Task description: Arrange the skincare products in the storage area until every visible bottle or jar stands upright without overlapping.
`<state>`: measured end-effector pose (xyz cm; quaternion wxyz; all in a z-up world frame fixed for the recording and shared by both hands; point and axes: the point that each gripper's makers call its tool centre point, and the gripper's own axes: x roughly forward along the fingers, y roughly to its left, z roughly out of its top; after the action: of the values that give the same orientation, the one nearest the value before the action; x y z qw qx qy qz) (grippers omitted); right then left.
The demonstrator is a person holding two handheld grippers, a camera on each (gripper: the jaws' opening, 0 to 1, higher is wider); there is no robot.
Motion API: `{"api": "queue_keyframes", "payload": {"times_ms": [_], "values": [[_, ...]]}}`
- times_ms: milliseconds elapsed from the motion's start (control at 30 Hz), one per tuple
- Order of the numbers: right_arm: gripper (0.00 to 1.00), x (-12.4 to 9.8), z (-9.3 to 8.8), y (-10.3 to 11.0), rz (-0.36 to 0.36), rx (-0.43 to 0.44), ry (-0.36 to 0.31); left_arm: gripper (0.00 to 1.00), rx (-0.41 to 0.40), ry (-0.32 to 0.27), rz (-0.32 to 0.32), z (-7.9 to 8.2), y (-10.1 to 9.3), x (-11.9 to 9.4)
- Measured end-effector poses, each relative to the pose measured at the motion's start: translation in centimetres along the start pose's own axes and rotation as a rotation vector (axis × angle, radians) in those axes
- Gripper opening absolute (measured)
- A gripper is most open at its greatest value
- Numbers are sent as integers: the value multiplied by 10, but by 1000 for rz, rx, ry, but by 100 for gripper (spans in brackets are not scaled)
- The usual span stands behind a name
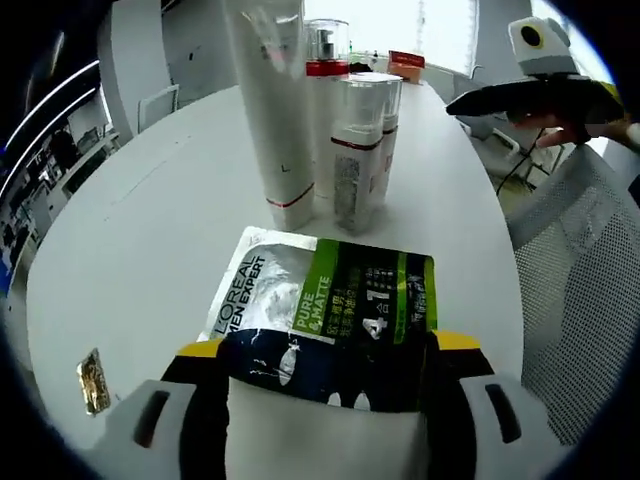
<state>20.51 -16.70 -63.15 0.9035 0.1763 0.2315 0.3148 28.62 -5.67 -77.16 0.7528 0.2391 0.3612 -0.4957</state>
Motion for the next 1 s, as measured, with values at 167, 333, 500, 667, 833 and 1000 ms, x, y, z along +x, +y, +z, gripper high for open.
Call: {"api": "queue_keyframes", "payload": {"times_ms": [167,333,500,667,833,1000], "values": [[100,0,1,-1,-4,1,-4,82,37,13,-18,1,6,-2],[100,0,0,-1,-7,-8,1,83,57,19,-27,0,17,1],[100,1,-1,0,-9,-17,7,84,95,28,-53,0,20,2],[100,1,-2,-1,-12,-21,11,84,106,37,-61,1,20,2],[100,1,-4,-2,-15,-30,19,84,101,46,-63,0,20,2],[100,0,-3,-3,-20,-31,15,80,101,59,-64,-1,22,1]]}}
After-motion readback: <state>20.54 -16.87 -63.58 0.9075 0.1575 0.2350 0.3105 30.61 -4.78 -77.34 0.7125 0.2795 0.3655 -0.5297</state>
